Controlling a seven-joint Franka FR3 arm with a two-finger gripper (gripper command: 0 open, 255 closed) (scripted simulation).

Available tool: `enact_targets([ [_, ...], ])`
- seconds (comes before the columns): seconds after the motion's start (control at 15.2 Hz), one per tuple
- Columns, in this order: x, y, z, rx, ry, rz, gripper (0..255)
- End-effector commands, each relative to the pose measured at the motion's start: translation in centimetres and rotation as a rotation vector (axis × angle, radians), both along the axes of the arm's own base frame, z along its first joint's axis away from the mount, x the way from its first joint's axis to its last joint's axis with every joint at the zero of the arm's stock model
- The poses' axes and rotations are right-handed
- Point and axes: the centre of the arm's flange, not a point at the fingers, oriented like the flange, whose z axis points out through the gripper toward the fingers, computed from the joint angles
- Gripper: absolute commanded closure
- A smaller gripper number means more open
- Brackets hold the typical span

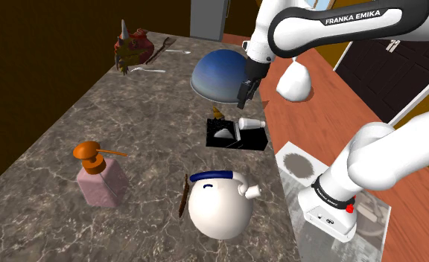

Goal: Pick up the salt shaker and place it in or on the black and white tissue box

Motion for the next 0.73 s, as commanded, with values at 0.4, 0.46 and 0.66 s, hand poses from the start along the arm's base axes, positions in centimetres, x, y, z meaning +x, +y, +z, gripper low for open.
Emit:
enact_targets([
  [0.4, 0.0, -0.4, 5.0, 0.0, 0.0, 0.0, 0],
  [0.46, 0.0, -0.4, 5.0, 0.0, 0.0, 0.0, 0],
  [0.66, 0.0, -0.4, 5.0, 0.0, 0.0, 0.0, 0],
])
